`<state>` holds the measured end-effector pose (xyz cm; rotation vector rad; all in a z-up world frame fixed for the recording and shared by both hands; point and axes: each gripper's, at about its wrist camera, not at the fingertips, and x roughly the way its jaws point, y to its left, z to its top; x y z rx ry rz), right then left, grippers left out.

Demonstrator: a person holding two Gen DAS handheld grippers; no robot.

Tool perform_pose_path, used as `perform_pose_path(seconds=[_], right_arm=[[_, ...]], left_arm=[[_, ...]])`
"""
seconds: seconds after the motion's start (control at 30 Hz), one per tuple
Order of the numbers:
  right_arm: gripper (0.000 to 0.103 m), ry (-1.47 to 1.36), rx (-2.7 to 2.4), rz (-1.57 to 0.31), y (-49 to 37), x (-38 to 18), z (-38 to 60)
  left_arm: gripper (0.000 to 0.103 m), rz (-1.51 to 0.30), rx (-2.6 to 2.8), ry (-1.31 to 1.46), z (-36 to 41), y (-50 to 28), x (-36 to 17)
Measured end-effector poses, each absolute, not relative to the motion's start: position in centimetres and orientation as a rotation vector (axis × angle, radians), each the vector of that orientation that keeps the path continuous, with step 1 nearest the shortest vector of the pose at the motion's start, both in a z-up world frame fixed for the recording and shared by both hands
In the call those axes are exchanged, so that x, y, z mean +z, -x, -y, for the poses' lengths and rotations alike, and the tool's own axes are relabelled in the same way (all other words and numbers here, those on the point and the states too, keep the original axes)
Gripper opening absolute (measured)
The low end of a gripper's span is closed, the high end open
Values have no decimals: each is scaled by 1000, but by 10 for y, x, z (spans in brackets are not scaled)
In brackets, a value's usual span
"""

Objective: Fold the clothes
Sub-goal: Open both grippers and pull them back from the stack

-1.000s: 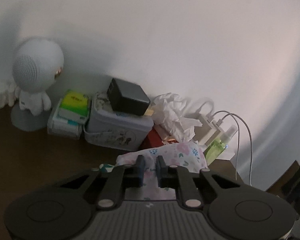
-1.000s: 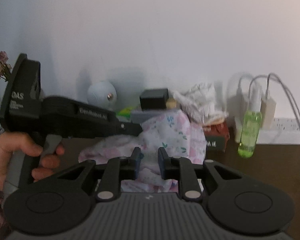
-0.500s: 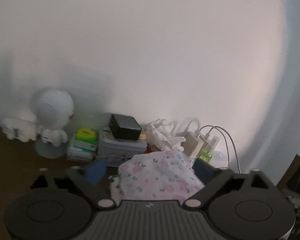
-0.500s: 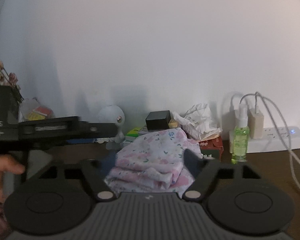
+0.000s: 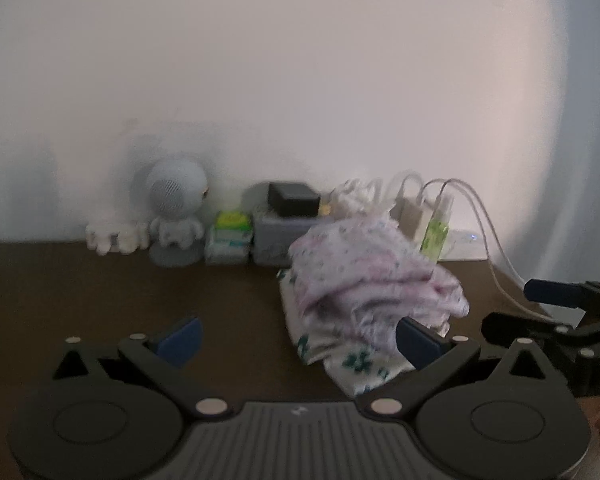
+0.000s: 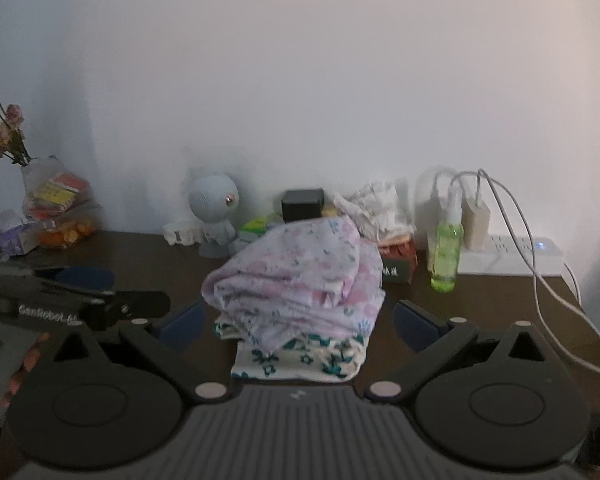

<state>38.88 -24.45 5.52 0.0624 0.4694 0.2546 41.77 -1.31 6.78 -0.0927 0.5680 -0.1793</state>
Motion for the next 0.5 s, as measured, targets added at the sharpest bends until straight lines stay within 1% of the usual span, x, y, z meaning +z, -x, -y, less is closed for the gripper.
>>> perform_pose_path(seconds=[0.2, 0.5], right_arm=[[103, -112, 191, -558, -383, 54, 241], [103, -133, 124, -592, -344, 63, 237]], left_arm=[[103, -588, -144, 135, 5, -398, 68], [103, -619, -155, 150, 4, -351, 71]])
